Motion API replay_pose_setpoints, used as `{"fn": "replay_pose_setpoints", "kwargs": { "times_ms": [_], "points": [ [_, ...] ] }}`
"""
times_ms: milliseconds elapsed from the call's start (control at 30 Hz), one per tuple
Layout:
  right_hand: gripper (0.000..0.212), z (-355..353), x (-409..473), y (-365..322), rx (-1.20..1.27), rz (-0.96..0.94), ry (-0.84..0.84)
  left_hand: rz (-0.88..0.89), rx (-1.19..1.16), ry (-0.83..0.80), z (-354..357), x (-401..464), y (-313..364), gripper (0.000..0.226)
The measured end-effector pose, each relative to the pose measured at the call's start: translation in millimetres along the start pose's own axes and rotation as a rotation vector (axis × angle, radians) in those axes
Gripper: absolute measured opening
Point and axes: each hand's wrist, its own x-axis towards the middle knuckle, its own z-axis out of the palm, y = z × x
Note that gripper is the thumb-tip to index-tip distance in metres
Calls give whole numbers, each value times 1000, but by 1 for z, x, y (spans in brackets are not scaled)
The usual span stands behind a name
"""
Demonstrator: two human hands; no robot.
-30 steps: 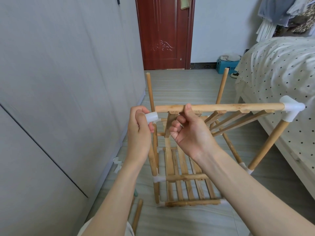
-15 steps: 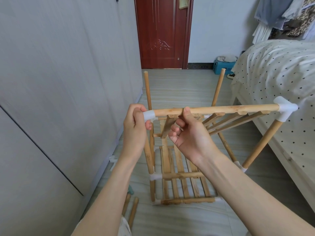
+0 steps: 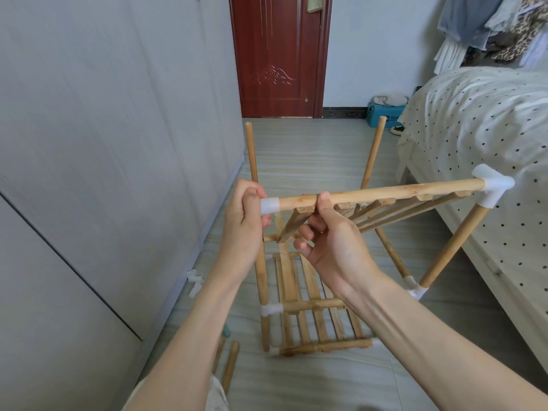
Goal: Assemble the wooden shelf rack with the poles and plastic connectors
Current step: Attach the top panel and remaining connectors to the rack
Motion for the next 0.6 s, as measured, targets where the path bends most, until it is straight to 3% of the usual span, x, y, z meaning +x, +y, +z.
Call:
{"fn": "replay_pose_setpoints", "kwargs": {
  "times_ms": [233, 367, 500, 600],
  "points": [
    [29, -6, -3, -2, -72, -8, 11, -27, -62, -57, 4, -10, 3, 20],
    [27, -15, -4, -14, -104, 34, -2, -276, -406, -92, 3, -6, 8, 39],
    [31, -29, -12, -28, -254, 6, 126, -457, -630, -205, 9, 0, 18, 30],
    [35, -41, -21, -38, -192, 1, 234, -428, -560, -330, 24, -2, 23, 36]
  ]
}}
